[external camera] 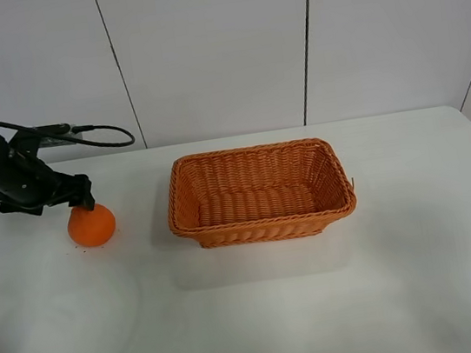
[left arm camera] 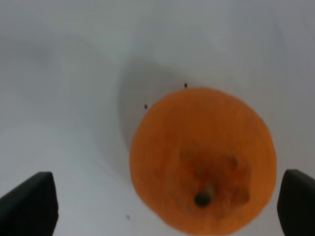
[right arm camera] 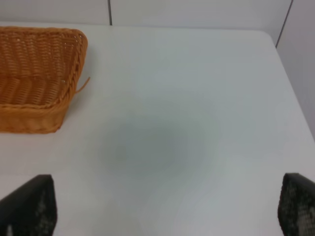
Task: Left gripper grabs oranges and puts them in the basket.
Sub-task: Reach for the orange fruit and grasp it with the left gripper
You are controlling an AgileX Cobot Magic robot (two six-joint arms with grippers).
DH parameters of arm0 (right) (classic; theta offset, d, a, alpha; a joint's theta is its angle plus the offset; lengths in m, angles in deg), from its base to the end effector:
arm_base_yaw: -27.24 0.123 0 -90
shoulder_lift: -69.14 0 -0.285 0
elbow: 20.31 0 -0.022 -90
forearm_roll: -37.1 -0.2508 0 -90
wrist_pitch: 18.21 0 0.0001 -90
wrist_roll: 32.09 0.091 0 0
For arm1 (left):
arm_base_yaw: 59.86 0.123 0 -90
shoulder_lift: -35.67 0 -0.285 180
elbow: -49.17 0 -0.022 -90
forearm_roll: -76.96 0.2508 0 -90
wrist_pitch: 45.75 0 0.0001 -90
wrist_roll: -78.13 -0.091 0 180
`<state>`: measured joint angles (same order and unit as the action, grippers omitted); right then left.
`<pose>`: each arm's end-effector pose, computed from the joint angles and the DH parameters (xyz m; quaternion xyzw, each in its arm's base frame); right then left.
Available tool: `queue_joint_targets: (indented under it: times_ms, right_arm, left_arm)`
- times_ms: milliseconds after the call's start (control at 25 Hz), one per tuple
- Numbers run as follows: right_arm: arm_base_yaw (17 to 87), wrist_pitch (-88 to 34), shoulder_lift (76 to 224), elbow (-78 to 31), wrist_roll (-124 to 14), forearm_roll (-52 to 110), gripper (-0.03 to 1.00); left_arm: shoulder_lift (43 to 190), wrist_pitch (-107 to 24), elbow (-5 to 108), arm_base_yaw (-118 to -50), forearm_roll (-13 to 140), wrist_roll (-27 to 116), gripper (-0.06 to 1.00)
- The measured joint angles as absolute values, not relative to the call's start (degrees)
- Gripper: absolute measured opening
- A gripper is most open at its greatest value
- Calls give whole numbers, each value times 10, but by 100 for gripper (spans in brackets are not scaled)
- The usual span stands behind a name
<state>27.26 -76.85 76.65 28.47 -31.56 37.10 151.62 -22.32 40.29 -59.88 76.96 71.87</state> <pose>-0.0037 0.0000 0.2793 0.0038 0.8431 0.0026 0.5378 0.3909 -0.0001 0.1766 0.0527 0.9604 0.0149 0.2731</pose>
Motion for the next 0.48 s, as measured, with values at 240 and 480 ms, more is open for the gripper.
queue_joint_targets:
  times_ms: [240, 480]
  right_arm:
    - [273, -769, 767, 285, -316, 371, 69]
    - [273, -769, 767, 285, -316, 371, 69]
  left_arm:
    - [1541, -237, 411, -599, 767, 715, 99]
    - [1568, -241, 412, -601, 765, 693, 99]
